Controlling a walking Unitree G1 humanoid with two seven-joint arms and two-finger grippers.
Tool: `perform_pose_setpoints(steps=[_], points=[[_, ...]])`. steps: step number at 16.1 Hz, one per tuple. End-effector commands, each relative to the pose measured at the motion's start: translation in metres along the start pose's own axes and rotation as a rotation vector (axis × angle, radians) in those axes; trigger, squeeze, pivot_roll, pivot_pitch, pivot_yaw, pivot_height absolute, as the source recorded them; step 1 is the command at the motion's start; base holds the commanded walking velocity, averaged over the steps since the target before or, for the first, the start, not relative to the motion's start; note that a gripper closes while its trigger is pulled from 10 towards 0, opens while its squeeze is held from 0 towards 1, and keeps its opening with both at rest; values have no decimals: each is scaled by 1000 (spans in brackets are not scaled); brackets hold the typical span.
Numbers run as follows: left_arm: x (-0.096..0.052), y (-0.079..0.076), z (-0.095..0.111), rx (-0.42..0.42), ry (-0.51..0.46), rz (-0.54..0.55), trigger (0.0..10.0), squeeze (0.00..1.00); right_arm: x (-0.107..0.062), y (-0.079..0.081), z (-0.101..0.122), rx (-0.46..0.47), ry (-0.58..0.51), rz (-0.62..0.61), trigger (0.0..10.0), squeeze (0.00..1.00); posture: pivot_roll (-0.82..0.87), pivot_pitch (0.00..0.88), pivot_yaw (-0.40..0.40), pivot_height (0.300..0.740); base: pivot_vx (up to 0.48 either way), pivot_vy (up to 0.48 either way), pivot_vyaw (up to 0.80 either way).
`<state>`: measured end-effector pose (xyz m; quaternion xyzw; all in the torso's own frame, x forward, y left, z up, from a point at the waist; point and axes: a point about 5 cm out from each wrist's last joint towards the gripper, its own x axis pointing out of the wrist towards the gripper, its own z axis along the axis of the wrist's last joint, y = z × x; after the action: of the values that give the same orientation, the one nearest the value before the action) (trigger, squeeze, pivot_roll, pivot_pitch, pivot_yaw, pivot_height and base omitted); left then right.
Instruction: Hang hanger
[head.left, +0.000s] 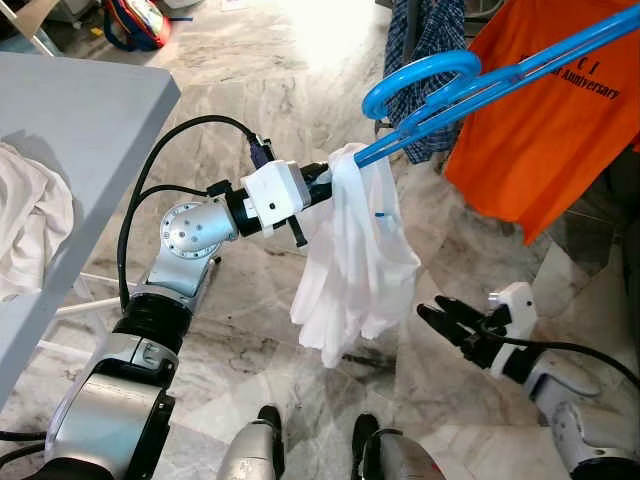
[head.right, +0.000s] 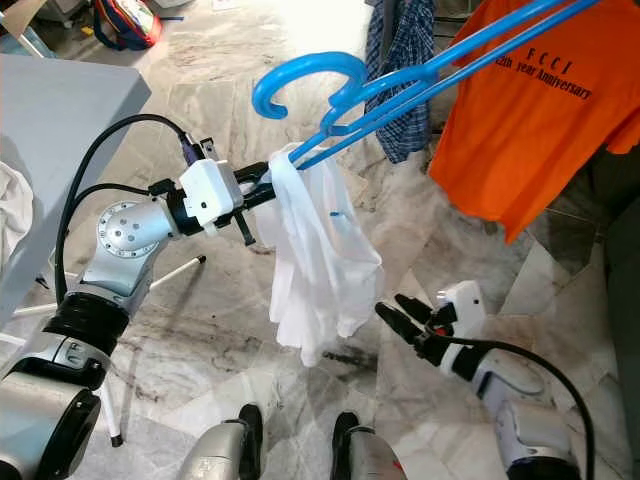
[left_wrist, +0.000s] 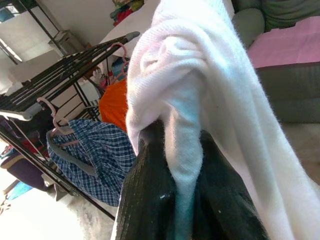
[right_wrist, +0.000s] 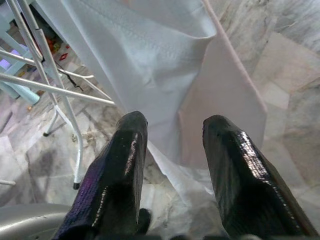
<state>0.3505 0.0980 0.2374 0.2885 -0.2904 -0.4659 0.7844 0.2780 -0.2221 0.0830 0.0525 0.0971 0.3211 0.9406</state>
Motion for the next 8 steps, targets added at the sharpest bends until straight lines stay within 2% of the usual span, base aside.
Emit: perform_pose_setpoints(steps=[1, 8], points=[[2, 8, 9, 33, -47, 3, 0, 0, -4, 0, -1, -13, 3, 9, 10000, 1000, 58, 288, 70, 740, 0, 0, 0], [7, 0, 13, 3, -79, -19, 0, 0, 12, -5, 9, -38, -24, -5, 10000, 1000, 64, 300, 79, 740, 0, 0, 0]])
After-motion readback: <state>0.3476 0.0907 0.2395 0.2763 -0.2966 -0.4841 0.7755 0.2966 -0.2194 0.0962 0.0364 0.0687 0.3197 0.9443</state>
